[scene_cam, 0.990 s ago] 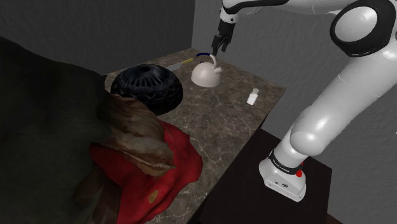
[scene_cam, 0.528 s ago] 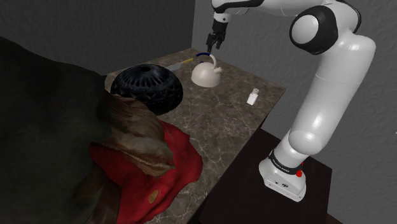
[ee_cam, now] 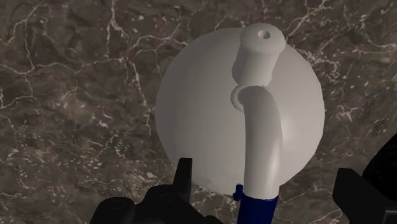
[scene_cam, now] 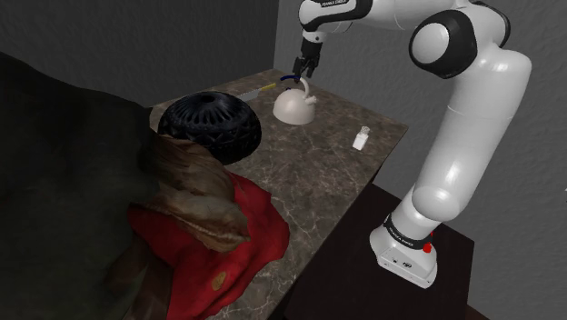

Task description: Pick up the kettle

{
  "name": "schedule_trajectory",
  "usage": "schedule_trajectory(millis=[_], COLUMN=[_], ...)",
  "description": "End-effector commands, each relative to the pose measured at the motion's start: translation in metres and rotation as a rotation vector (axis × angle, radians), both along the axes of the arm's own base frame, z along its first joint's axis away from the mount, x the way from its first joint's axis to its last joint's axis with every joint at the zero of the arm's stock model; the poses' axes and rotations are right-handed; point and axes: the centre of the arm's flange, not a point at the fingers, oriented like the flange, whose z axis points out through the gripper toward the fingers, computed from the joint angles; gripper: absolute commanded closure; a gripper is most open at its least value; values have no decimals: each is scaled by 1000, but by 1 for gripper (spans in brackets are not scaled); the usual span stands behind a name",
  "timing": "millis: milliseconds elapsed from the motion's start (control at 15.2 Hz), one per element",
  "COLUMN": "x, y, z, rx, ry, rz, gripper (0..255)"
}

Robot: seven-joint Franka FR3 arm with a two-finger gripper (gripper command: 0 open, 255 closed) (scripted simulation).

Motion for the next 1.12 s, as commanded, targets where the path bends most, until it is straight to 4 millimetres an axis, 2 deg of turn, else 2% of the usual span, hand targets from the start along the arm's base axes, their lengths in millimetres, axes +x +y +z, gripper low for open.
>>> schedule_trajectory(millis=[0,66,660,1056], x=[0,0,0,0], y=[0,0,0,0], z=[-2,-3,-2,29], rx=[0,0,0,0], ry=[0,0,0,0], rz=[0,0,0,0], gripper=[0,255,255,255])
